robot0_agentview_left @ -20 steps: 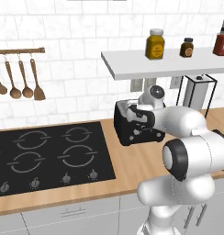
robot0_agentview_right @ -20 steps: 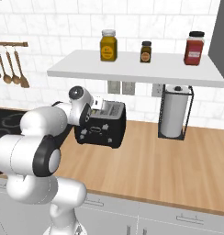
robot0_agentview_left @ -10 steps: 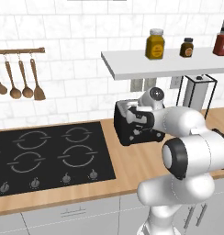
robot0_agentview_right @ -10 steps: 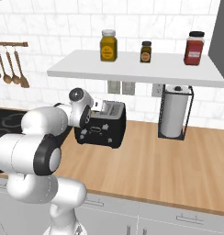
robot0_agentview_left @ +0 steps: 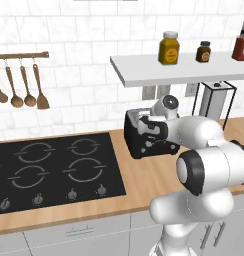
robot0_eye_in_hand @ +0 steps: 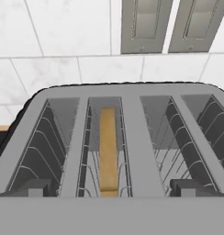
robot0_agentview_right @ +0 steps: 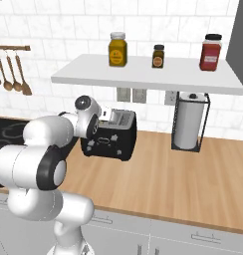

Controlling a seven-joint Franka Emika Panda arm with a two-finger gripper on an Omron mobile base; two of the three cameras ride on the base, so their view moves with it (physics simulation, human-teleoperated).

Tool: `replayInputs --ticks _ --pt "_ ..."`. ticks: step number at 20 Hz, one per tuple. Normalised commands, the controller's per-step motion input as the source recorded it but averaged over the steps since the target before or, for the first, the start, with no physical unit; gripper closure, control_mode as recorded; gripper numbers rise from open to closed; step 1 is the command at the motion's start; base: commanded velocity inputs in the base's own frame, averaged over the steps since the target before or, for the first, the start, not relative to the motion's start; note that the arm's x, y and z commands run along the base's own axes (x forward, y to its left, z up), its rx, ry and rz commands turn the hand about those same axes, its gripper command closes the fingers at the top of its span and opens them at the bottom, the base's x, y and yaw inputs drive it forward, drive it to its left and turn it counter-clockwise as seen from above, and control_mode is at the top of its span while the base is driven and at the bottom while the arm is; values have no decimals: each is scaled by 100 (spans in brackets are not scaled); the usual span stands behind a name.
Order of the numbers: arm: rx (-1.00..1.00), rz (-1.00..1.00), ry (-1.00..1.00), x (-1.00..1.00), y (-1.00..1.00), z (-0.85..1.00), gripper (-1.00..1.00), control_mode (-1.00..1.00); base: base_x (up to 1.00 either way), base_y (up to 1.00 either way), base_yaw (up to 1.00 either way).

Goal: Start the toaster. Once the lever pops up, take the bread to the plate on the dining counter.

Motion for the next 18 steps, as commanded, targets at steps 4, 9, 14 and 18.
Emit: replayInputs --ticks 4,9,14,18 --pt "0 4 0 0 0 0 -100 -100 0 0 0" --pt "0 6 0 0 0 0 -100 -100 0 0 0" --pt "0 0 0 0 -1 0 -100 -100 0 0 0" --pt "0 0 0 0 -1 0 -100 -100 0 0 0"
